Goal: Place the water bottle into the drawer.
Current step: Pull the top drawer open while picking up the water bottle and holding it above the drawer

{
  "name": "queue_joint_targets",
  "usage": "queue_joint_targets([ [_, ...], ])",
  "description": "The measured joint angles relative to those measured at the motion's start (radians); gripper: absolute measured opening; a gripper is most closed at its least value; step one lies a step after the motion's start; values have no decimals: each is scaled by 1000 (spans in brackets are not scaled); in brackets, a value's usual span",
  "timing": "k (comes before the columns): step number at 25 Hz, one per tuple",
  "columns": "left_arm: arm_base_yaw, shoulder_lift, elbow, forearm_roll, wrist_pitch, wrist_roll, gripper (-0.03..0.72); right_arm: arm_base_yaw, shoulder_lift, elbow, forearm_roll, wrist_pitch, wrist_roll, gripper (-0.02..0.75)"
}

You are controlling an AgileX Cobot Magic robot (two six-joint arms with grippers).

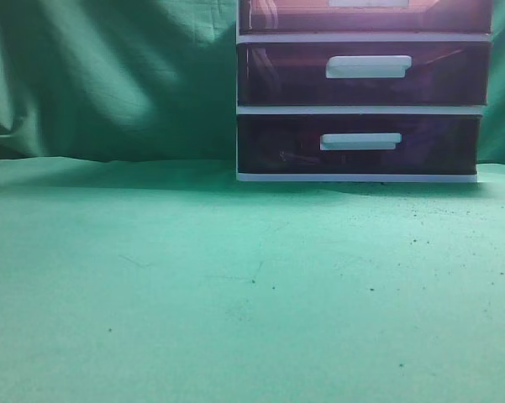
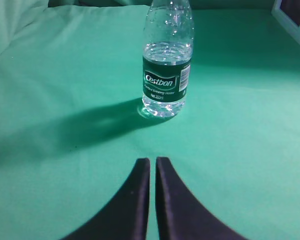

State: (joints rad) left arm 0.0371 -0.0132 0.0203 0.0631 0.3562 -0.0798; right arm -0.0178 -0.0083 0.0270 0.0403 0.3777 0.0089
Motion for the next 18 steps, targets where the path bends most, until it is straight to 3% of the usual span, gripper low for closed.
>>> queue_joint_targets([
  [4,0,0,0,5,-5,-2,0,0,0,0,0,0,0,48],
  [6,0,0,2,-42,-51,-24,0,0,0,0,0,0,0,48],
  [10,0,0,2,-230,-327,-52,0,0,0,0,0,0,0,48],
  [15,0,0,2,-286,-570,-52,0,0,0,0,0,0,0,48],
  [18,0,0,2,-299,-595,-78,0,0,0,0,0,0,0,48],
])
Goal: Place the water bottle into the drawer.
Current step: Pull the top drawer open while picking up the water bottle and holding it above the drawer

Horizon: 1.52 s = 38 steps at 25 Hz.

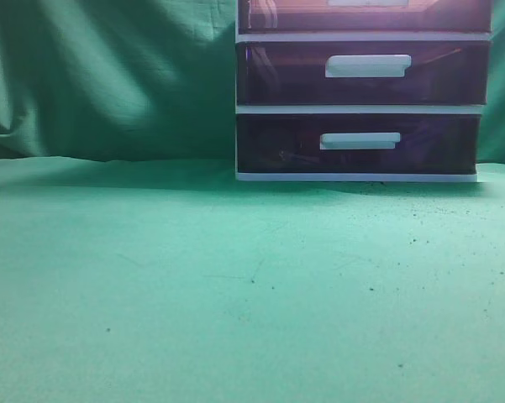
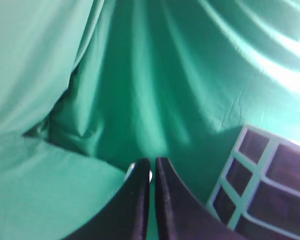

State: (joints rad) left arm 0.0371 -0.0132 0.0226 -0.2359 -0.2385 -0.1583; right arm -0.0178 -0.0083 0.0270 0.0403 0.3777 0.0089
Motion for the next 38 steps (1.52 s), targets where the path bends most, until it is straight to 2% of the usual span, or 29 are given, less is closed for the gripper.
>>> queue_joint_targets([
  [4,0,99,-43,0,100,-27,0,0,0,0,0,0,0,48],
  [9,0,370,-170,-16,184,-66,0,0,0,0,0,0,0,48],
  [16,0,706,-276,-4,114,-76,0,0,0,0,0,0,0,48],
  [18,0,772,-295,90,82,-76,0,0,0,0,0,0,0,48],
  [20,0,855,-346,260,94,-84,0,0,0,0,0,0,0,48],
  [21,0,887,-372,327,114,-92,50,0,0,0,0,0,0,48],
  [22,0,917,-404,389,145,-105,50,0,0,0,0,0,0,48],
  [24,-13,987,-453,451,205,-115,214,0,0,0,0,0,0,48],
  [27,-38,1070,-501,473,238,-124,510,0,0,0,0,0,0,48],
  [29,-55,1124,-528,476,238,-125,629,0,0,0,0,0,0,48],
  [30,-62,1155,-541,478,238,-126,650,0,0,0,0,0,0,48],
  [38,-69,1402,-645,468,200,-130,639,0,0,0,0,0,-2,48],
])
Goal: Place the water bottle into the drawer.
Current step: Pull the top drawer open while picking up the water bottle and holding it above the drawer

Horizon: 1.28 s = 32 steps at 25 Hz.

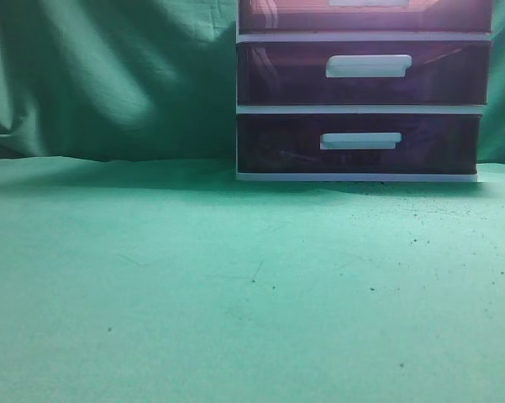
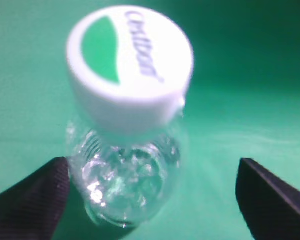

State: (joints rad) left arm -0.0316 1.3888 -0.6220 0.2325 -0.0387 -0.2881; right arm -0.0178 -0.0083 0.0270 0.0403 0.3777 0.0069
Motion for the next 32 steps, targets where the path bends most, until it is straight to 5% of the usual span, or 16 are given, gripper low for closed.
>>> queue_joint_targets([
  [6,0,134,-75,-14,-35,0,639,0,0,0,0,0,0,48],
  [14,0,158,-86,-6,-63,0,299,0,0,0,0,0,0,48],
  [24,-7,37,-89,5,-35,-4,302,0,0,0,0,0,0,48],
  [32,-172,-158,-283,36,284,-10,302,0,0,1,7,-45,-4,48],
])
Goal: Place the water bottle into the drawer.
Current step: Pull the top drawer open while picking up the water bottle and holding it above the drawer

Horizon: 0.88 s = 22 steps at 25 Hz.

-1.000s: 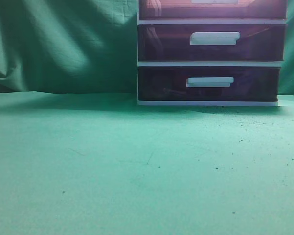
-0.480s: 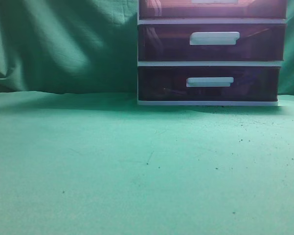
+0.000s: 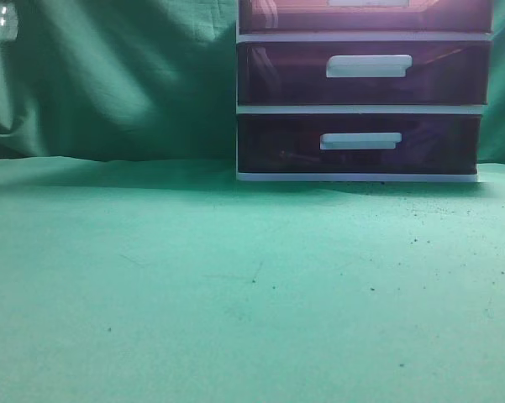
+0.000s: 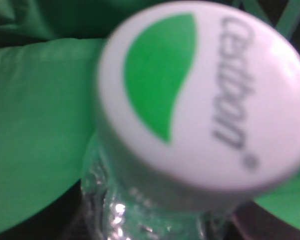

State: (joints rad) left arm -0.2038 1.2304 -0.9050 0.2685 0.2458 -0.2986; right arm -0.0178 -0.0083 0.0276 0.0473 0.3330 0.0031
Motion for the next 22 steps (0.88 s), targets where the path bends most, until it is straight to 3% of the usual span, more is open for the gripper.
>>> queue_joint_targets([
  [3,-52,-45,-47,0,90,0,302,0,0,2,32,-175,16,48],
  [5,-89,-74,-58,0,128,0,302,0,0,2,44,-388,25,48],
  [6,-111,-90,-60,0,142,0,302,0,0,2,44,-388,25,48],
  [8,-157,-118,-60,0,155,4,302,0,-1,-4,50,-636,21,48],
  [14,-250,-139,-60,0,169,7,302,0,167,-202,46,-616,-93,48],
  [22,-259,-139,-60,-2,201,7,302,0,651,-517,43,-566,-111,48],
])
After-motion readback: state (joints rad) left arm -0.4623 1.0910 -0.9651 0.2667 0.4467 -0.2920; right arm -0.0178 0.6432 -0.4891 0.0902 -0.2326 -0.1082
